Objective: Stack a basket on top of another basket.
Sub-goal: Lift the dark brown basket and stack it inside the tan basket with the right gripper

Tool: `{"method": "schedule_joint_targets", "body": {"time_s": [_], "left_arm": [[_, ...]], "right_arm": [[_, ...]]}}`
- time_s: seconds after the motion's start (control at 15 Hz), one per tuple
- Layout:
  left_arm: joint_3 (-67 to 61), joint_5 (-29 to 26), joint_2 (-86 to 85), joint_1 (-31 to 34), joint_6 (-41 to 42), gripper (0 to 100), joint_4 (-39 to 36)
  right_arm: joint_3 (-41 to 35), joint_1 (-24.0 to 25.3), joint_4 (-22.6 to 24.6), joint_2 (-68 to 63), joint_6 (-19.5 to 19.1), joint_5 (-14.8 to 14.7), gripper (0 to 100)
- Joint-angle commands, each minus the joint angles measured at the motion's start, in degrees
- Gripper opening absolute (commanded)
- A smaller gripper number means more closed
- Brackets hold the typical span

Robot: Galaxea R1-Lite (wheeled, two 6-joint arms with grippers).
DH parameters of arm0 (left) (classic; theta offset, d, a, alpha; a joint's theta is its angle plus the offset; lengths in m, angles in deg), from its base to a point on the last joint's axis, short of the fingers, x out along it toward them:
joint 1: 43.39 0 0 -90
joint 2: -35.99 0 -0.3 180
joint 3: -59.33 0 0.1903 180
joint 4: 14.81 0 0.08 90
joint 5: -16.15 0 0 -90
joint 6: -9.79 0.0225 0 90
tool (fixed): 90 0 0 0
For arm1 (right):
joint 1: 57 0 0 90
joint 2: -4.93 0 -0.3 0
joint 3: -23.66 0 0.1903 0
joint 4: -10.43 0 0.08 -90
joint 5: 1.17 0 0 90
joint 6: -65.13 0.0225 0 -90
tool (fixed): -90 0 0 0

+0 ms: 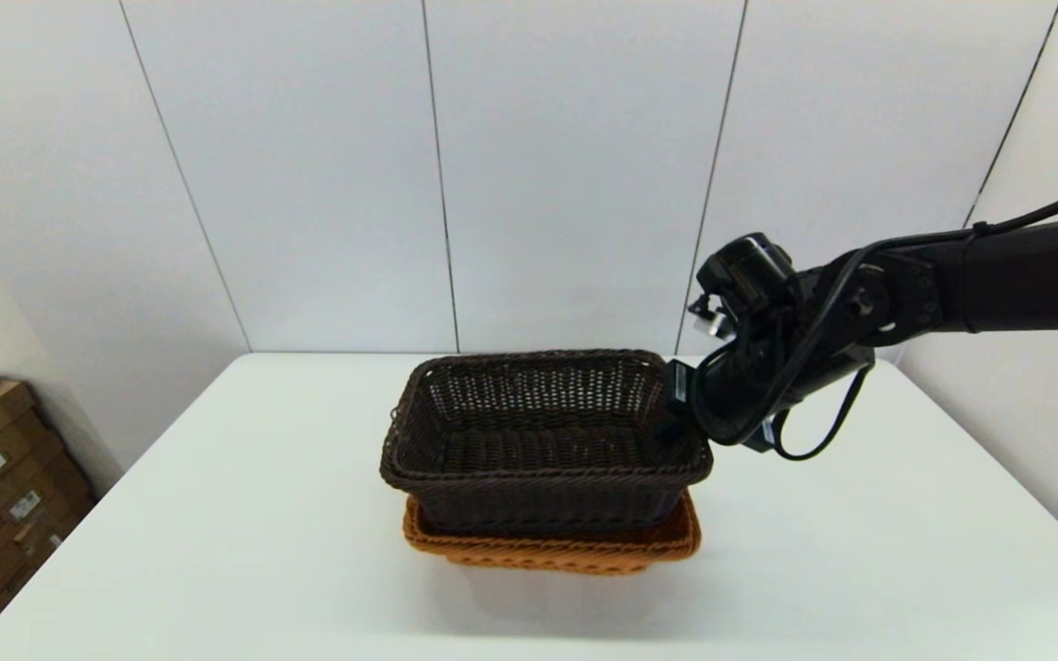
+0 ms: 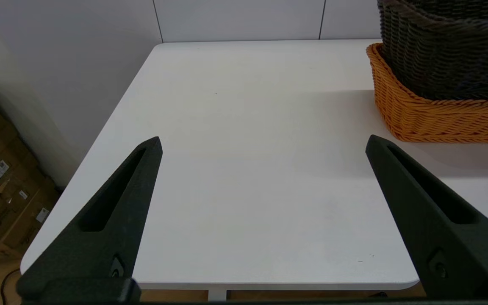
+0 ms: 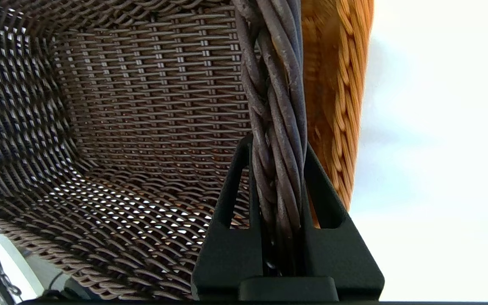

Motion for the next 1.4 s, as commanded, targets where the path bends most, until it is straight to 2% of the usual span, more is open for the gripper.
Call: {"method": "schedule_joint_targets", "body": {"time_s": [0.07,0.27,0.6,1.0,1.07,1.4], "left_arm": [[-0.04,0.02,-0.09,0.00,-0.04,100,0.03],[0.05,0.02,-0.09,0.00,-0.04,100,0.03],[0.05,0.02,-0.18,0.00,-0.04,100,0.03],[0.05,0.02,-0.09,0.00,-0.04,100,0.03],[-0.04,0.02,-0.09,0.00,-0.04,100,0.03],[-0.04,0.02,-0.09,0.00,-0.04,100,0.03]], "right_arm": [[-1.34,-0.01,0.09,-0.32,0.19,0.21,0],[-2.65,-0.01,0.97,-0.68,0.10,0.03,0],[-5.73,-0.10,5.19,-0.68,-0.16,0.03,0],[-5.82,-0.36,5.37,-0.32,-0.16,0.21,0],[-5.82,-0.45,5.37,-0.15,-0.25,0.12,100],[-5.82,-0.62,5.45,0.20,-0.07,0.03,100]]}}
